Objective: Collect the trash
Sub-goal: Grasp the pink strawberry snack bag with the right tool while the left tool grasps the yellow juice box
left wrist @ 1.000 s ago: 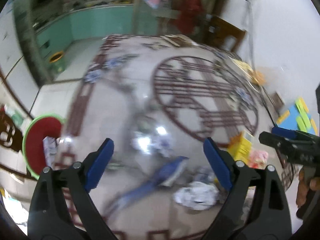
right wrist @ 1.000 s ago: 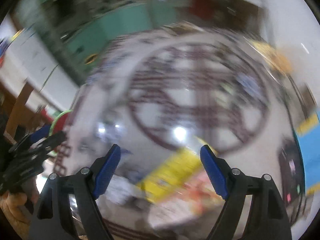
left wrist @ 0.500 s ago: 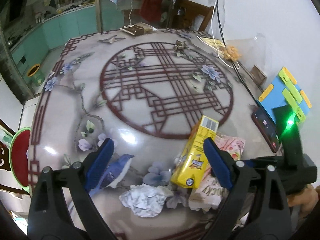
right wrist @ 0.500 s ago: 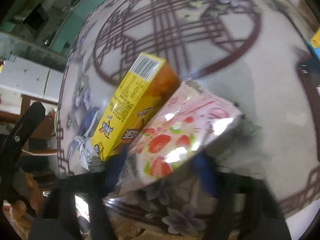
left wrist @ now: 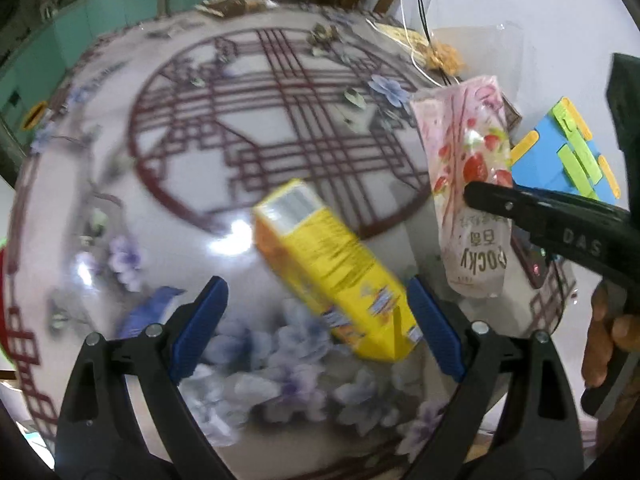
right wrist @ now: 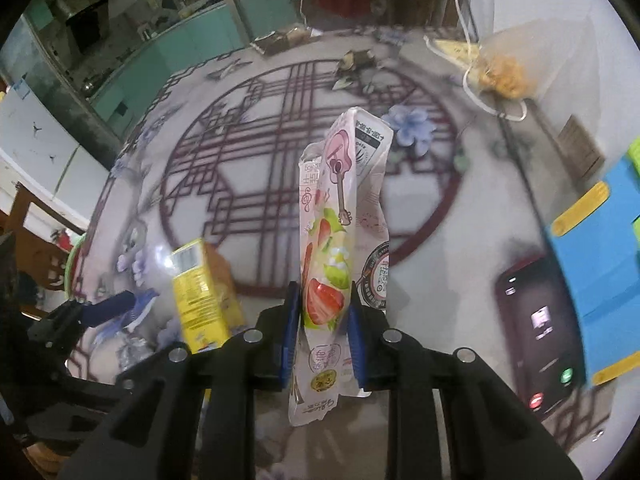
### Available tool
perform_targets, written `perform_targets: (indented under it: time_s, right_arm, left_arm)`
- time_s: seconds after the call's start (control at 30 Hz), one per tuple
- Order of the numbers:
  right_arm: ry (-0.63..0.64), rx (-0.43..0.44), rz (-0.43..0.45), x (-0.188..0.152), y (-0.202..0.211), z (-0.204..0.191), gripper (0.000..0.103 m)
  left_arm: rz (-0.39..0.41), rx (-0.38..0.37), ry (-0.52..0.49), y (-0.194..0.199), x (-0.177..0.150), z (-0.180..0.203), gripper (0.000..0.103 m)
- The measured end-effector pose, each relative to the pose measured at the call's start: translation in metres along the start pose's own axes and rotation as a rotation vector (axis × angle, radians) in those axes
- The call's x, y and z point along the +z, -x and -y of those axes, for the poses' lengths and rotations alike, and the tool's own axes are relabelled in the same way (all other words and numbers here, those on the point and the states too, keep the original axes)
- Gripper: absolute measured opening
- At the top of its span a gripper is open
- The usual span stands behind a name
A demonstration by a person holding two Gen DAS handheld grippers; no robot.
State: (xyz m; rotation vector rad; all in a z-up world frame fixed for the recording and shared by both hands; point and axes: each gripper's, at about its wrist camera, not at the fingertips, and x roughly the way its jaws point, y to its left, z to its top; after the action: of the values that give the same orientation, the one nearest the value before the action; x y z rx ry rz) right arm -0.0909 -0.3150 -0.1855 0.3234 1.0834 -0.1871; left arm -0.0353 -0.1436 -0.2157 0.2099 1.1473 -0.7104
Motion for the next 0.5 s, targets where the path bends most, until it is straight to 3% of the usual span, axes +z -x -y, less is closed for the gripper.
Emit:
perform_targets:
  time_s: [0.2,0.23,0.3,0.37,0.5]
  right_arm:
    - [-0.012,-0.018,-0.006,-0.004,-0.003,0.007,0.022]
    - [-0.010,-0.022,-0.006,-0.004,-0.003,0.007,0.022]
    - [-0.009,-0.025,-0.004,-0.004,-0.002,0.006,0.022]
    - [-0.010,-0.023,0.002,-0.003,0.000,0.005,0.022]
    - [-0.005,-0.010,0.032,0.004,0.006,-0.001,0.022]
  left_arm:
    - [-0.077,0.017,0.042,-0.035,0.011,0.008,0.088]
    - [-0.096,0.014,0.062,-0.040,0.011,0.005,0.084]
    - [-0.127,-0.025,0.100,-0.047,0.010,0.000,0.056]
    - [-0.125,-0.013,0.101,-0.046,0.011,-0.003,0.042]
    - [-0.080,0.007,0.101,-0.031,0.016,-0.012,0.035]
